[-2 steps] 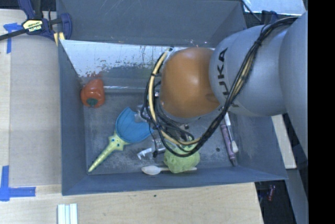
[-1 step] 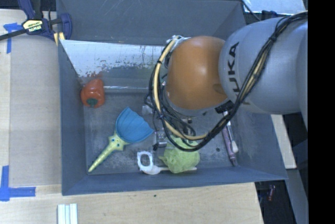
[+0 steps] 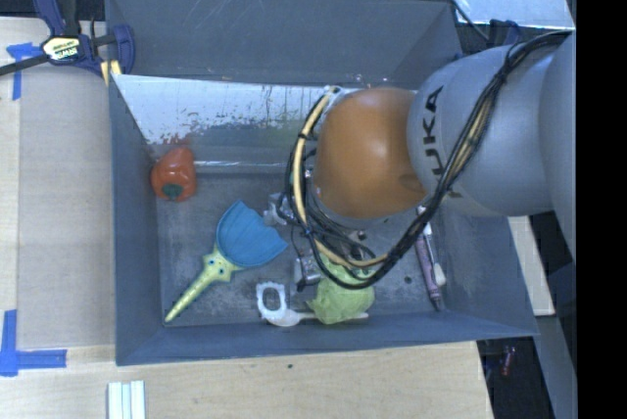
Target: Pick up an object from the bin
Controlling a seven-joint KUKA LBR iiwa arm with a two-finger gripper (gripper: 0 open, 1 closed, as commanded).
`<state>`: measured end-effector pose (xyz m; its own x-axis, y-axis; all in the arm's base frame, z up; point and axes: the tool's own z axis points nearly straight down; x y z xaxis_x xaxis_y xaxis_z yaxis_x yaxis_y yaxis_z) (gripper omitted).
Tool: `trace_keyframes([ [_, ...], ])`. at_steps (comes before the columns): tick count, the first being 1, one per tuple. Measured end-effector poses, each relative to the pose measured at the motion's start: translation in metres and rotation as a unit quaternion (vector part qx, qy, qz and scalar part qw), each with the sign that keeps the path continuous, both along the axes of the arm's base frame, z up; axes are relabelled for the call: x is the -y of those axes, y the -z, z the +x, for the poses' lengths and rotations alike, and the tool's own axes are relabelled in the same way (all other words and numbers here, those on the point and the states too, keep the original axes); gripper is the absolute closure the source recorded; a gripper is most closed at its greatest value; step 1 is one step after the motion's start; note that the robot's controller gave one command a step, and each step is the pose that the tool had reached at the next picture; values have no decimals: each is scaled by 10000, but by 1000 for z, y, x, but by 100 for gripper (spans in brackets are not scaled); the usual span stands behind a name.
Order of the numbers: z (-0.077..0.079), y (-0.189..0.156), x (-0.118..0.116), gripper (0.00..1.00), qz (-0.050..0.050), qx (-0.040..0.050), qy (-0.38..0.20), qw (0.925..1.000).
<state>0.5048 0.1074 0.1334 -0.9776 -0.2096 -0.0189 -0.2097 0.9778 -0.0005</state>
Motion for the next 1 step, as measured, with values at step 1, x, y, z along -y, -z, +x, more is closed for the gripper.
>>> trace_keyframes([
  [1,12,39,-16,0,15,7,616,9981],
])
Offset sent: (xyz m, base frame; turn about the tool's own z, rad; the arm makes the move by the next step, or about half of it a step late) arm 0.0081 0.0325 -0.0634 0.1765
